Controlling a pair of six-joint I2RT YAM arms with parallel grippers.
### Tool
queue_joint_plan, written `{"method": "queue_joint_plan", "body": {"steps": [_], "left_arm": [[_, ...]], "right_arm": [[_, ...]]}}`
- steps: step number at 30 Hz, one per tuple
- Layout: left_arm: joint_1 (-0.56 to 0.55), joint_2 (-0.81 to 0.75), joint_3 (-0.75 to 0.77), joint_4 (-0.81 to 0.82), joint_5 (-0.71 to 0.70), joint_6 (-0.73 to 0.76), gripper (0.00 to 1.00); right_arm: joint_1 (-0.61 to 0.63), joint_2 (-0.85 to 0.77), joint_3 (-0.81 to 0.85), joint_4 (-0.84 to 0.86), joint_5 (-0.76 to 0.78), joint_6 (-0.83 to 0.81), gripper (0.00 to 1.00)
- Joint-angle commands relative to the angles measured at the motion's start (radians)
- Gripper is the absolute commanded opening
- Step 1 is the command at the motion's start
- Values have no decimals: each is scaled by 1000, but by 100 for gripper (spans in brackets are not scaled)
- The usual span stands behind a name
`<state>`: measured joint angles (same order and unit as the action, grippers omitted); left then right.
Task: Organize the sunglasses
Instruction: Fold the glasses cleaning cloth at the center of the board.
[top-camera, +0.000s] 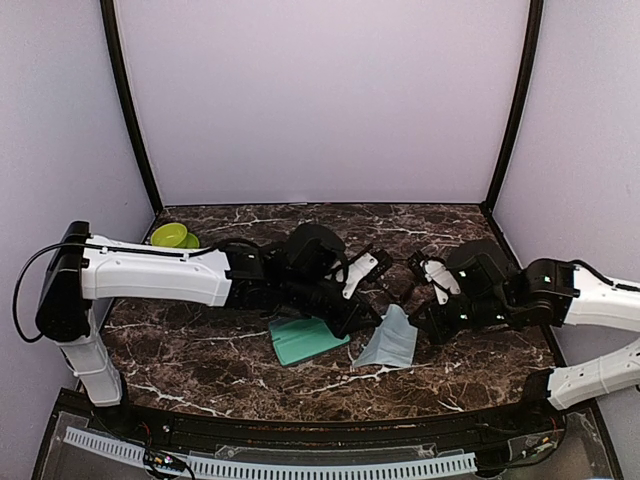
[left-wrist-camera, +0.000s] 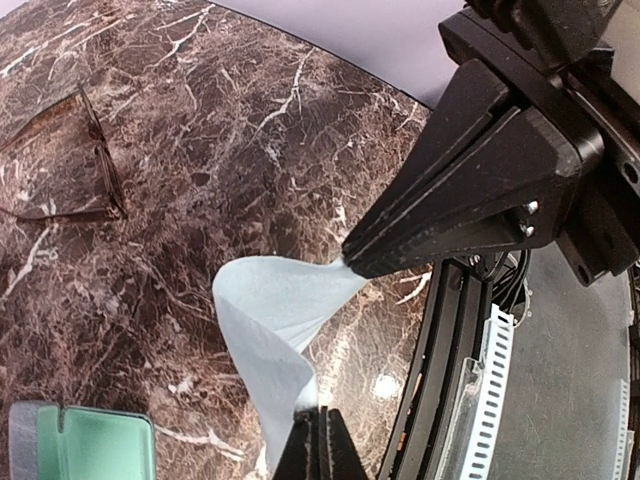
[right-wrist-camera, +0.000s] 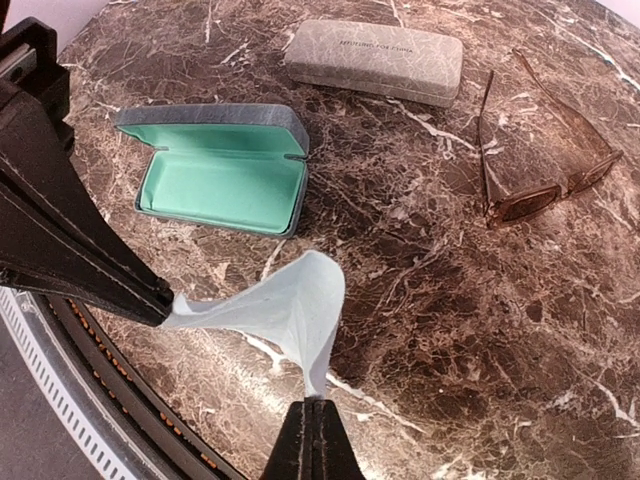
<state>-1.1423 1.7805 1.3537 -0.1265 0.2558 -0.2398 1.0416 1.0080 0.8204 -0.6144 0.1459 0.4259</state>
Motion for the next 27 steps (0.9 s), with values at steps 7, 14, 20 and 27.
{"method": "queue_joint_plan", "body": {"steps": [7,14,20,27], "left_arm": [[-50,-79,-71,-18,-52,-34,0],[-79,-84,-84,-26,-60,-54,0],[-79,-67,-99,-14,-62,-63,0],[-71,-7,-79,-17,-47,-63,0]], "right_arm": [[96,-47,-27,-17,24,96,0],[159,-41,-10,-57,57,137,0],[162,-36,-42,-69,106,180,0],[156,1,-52,-97,157,199,0]]}}
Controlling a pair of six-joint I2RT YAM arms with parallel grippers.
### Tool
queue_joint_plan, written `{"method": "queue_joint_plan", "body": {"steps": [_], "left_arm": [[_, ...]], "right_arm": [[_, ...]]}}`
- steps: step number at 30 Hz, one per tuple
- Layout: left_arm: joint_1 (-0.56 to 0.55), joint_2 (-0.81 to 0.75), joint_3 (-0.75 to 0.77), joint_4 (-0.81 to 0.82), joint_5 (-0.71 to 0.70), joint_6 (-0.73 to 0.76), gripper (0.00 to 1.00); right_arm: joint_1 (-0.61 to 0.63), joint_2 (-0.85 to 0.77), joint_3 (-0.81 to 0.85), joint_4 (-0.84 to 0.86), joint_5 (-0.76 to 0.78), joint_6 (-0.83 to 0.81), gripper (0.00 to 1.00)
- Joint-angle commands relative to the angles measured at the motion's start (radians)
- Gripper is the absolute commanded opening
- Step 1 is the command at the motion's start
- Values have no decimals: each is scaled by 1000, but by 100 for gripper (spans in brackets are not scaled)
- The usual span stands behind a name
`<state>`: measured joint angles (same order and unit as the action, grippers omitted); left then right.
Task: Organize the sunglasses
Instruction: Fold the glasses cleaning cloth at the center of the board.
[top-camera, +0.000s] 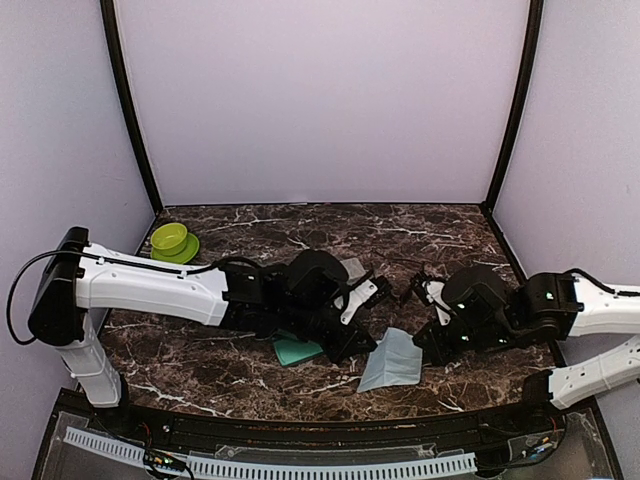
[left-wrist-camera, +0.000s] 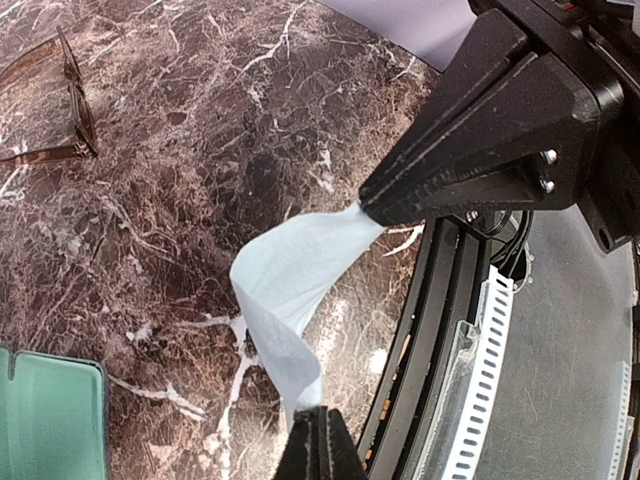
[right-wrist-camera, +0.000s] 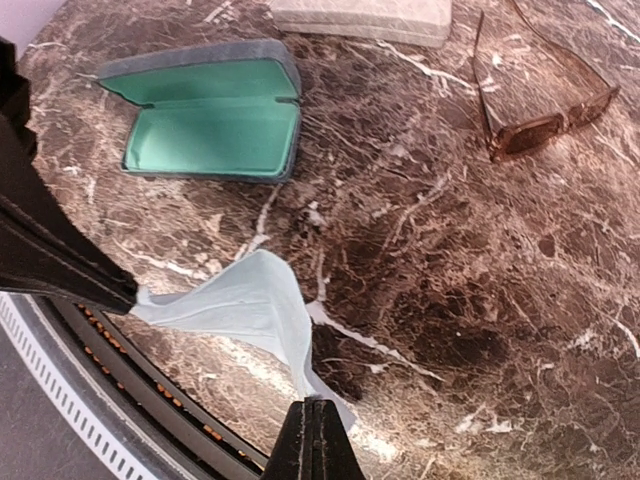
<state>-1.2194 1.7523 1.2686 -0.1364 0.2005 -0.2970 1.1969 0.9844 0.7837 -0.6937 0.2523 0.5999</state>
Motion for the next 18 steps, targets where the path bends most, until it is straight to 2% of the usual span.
{"method": "queue_joint_plan", "body": {"steps": [1,18], "left_arm": [[8,24,7,-7,8,-6,0],[61,79,33,-7,25,23,0]], "right_arm": [[-3,30,-16,-20,56,27,0],[-93,85,-39,38,55,-24,0]]}}
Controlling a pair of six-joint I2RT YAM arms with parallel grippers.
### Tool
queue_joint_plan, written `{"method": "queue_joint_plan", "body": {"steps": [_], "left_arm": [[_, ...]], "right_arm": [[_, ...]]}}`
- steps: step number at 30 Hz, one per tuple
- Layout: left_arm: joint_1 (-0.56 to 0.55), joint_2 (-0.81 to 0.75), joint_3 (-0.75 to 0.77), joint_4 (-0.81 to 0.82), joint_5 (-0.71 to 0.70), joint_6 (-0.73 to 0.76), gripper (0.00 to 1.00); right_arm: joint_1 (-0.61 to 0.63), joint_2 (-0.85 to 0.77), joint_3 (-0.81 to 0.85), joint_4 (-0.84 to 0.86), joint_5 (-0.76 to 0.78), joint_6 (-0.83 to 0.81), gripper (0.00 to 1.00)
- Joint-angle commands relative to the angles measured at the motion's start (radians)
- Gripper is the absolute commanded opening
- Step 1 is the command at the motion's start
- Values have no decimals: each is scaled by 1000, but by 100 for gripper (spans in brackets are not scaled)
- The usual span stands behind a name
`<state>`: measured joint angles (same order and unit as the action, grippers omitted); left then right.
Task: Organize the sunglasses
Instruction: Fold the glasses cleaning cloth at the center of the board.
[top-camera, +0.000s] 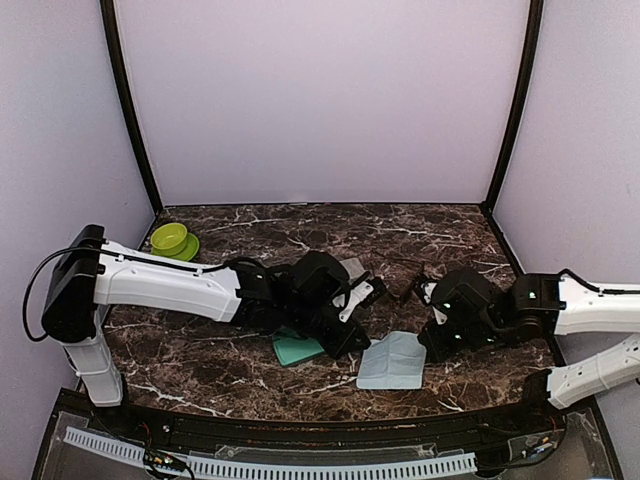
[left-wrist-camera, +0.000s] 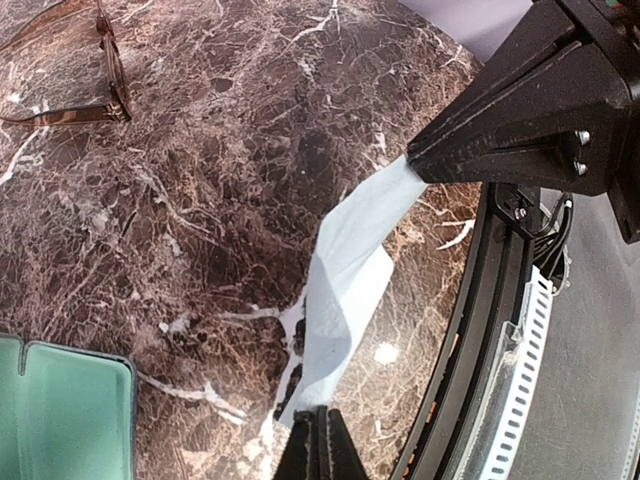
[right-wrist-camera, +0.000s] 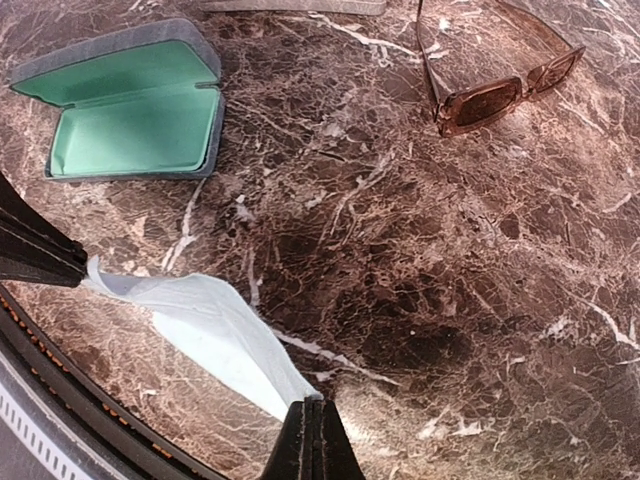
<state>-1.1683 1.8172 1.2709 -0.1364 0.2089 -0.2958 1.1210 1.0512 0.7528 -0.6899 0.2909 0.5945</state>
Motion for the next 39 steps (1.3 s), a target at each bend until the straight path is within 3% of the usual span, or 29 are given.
{"method": "queue_joint_plan", "body": {"steps": [1,39], "left_arm": [[12,19,35,-8,18,26,0],[60,145,49,58,67,133,0]], "right_arm": [[-20,23,-9,38,17,-19,0],[-102,135,-134,256,-5,-42,0]]}}
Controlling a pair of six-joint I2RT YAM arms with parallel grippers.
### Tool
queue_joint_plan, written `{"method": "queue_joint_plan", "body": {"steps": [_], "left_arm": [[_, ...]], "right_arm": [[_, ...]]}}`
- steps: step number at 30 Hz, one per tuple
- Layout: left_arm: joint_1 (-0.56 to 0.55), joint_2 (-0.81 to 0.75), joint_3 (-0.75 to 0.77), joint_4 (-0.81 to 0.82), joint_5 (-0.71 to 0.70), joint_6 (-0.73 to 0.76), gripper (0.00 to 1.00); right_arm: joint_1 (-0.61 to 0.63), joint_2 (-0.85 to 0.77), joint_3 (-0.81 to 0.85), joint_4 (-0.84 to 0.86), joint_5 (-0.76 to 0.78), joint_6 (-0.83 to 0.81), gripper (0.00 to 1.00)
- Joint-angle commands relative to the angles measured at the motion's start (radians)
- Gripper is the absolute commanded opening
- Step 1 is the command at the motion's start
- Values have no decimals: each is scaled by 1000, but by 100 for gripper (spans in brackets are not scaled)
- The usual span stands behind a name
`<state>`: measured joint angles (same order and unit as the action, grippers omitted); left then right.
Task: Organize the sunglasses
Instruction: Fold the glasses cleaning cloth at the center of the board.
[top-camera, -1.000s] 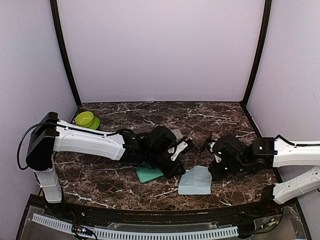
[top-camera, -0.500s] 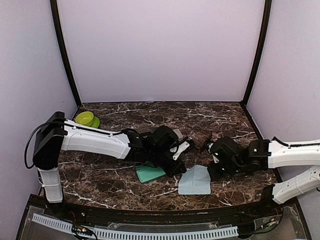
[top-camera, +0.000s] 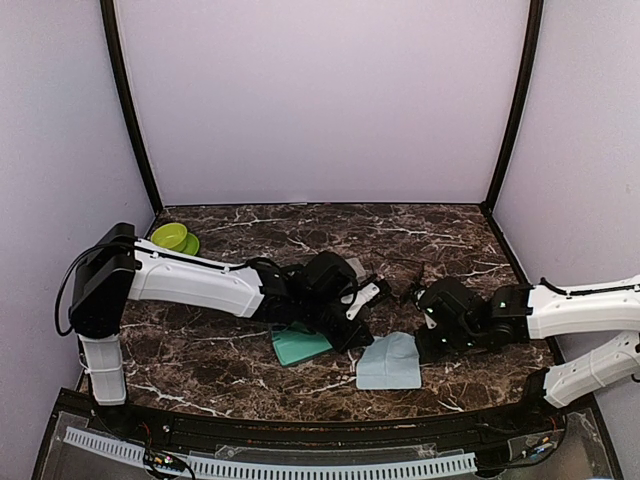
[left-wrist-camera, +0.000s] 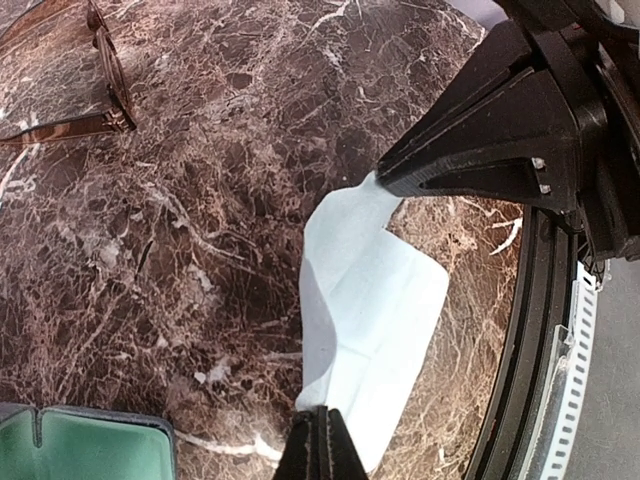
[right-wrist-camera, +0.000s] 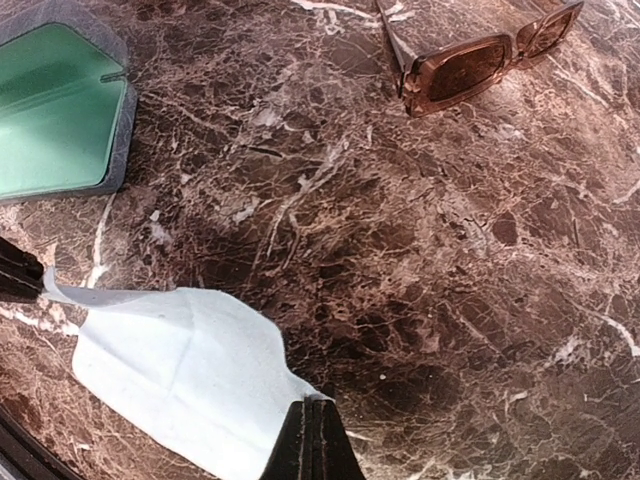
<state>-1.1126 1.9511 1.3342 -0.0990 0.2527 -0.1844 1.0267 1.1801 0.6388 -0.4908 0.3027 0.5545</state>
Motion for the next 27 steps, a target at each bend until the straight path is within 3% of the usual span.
{"method": "queue_joint_plan", "body": {"steps": [1,15,27], "left_arm": [[4,14,-15,22,23,23,0],[5,35,-27,19,20,36,0],[3,17,-58,-13,66,19,0]], "right_arm": [[-8,9,-23,59,-19,1,0],[-13,42,-25,89,-5,-17,0],[-13,4,-49,65,-130,46,0]]}}
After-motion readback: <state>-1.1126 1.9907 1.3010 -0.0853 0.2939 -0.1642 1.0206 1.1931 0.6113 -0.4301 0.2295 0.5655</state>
